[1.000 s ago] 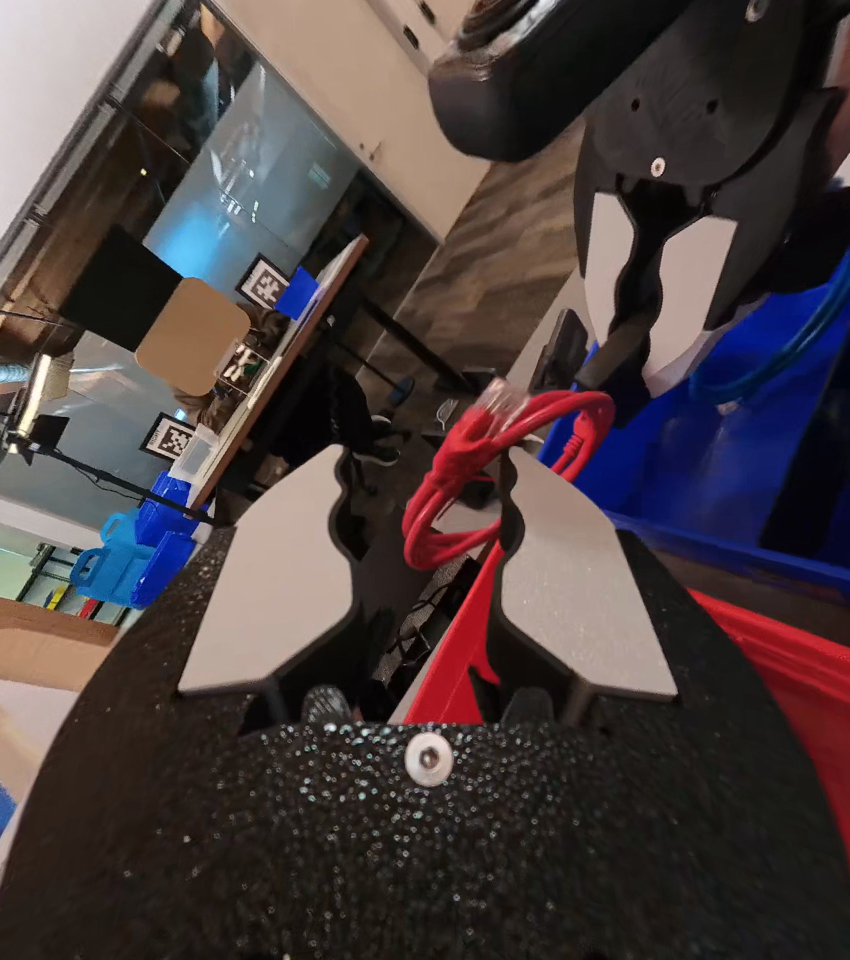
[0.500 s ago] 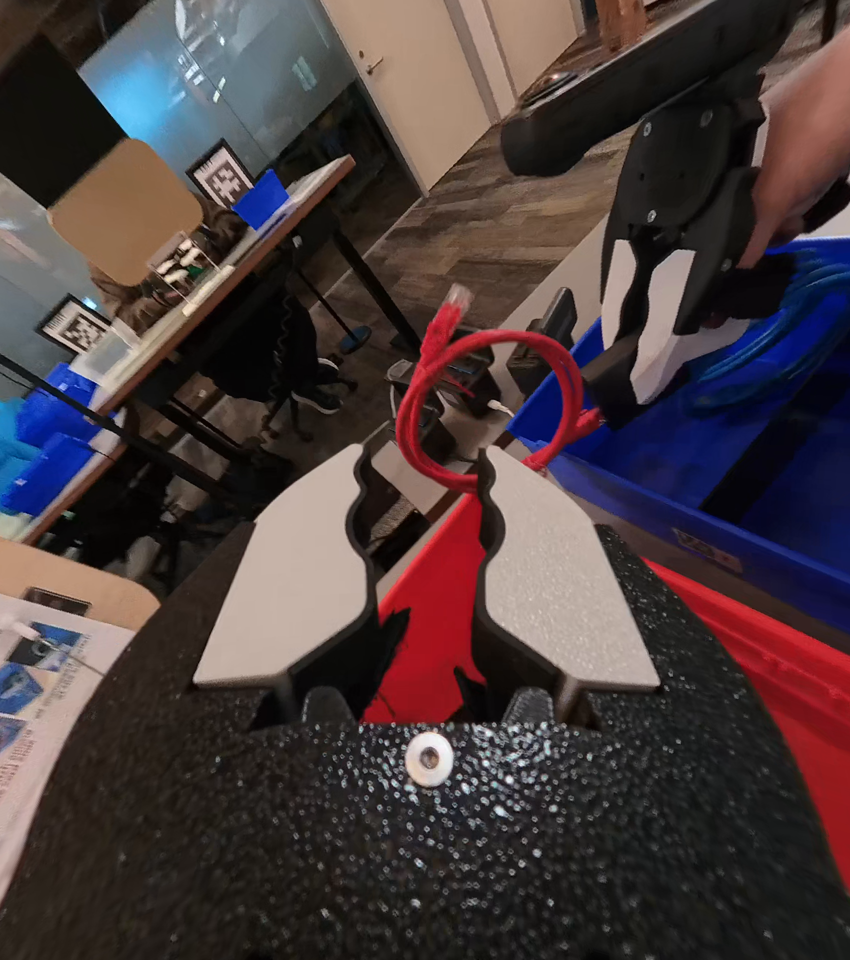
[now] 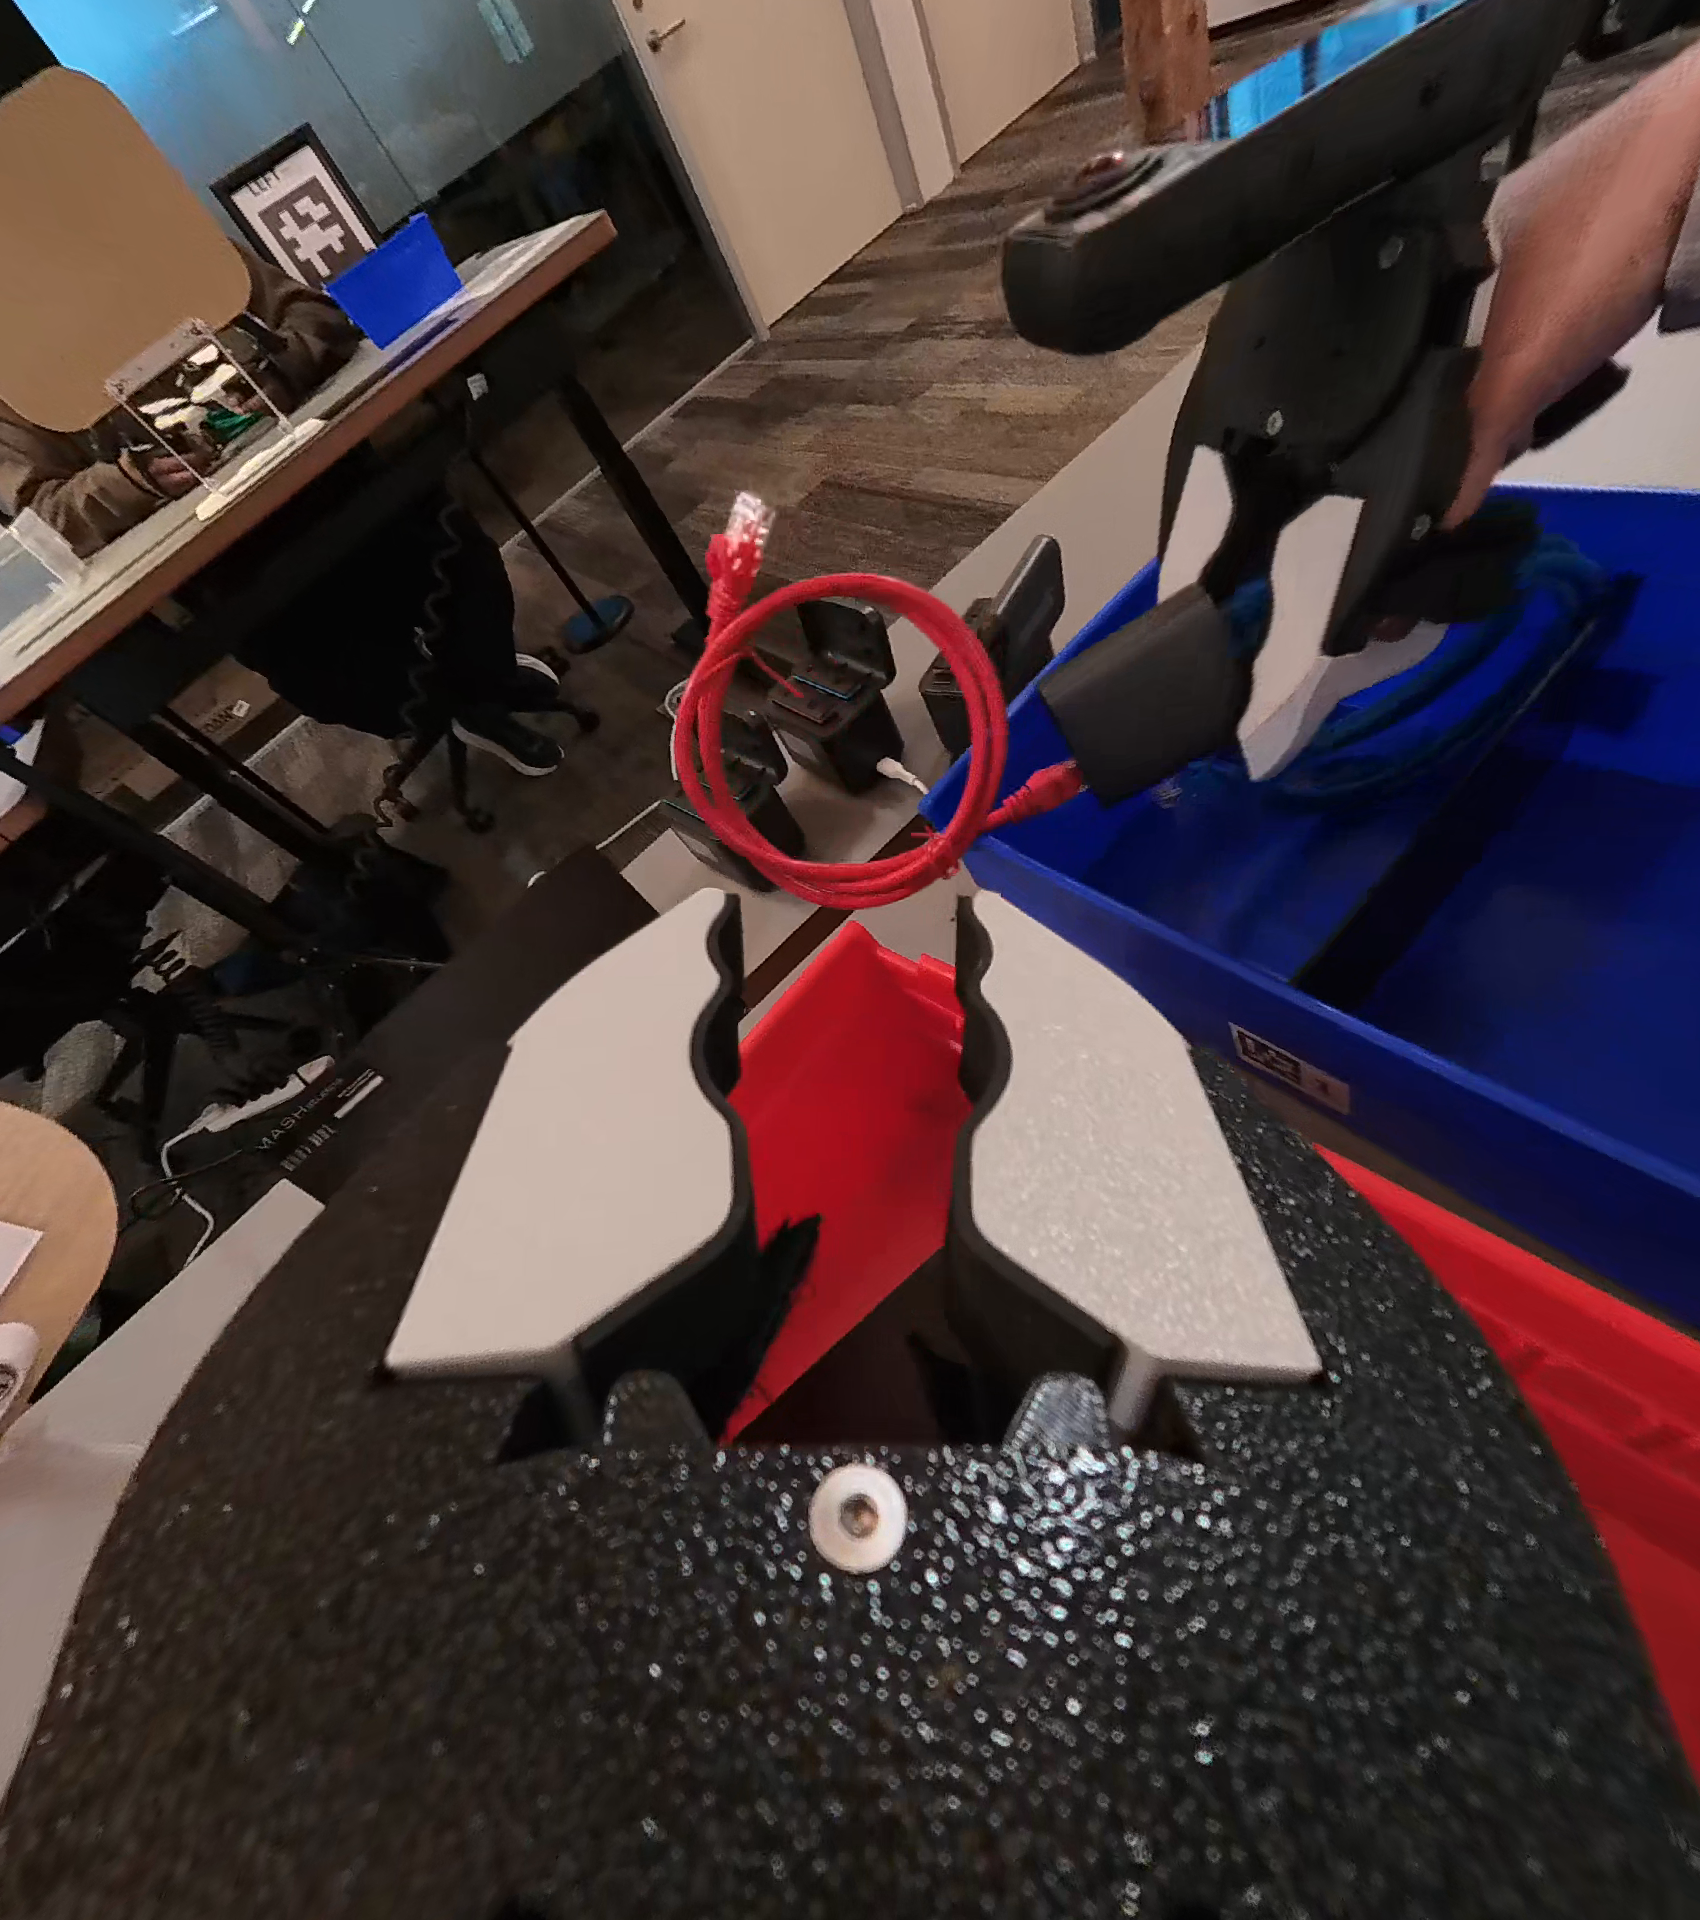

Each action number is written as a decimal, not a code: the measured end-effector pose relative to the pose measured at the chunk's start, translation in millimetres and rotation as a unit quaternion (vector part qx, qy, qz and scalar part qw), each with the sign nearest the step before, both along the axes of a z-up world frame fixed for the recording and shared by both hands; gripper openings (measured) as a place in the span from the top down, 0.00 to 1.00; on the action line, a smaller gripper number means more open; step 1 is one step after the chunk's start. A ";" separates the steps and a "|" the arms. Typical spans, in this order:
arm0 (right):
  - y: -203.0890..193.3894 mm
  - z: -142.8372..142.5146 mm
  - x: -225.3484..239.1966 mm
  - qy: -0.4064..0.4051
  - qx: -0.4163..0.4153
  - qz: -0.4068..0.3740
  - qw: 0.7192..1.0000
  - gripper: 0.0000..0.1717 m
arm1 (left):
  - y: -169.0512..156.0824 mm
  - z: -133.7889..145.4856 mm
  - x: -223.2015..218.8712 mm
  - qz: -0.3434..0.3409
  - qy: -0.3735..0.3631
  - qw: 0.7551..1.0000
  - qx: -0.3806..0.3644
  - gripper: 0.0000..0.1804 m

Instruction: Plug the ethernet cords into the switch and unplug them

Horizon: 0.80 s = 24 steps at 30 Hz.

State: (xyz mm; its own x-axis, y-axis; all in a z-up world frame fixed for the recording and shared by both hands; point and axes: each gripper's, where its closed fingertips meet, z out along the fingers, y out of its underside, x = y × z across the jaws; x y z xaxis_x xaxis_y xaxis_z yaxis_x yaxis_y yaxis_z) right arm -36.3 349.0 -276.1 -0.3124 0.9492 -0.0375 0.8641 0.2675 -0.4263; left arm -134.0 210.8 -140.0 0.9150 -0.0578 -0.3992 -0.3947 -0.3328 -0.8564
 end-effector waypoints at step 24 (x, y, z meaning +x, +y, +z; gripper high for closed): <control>11.2 90.6 -39.6 0.069 0.021 -0.043 0.996 0.62 | -13.3 -20.8 7.8 -0.028 -0.056 0.998 0.001 0.78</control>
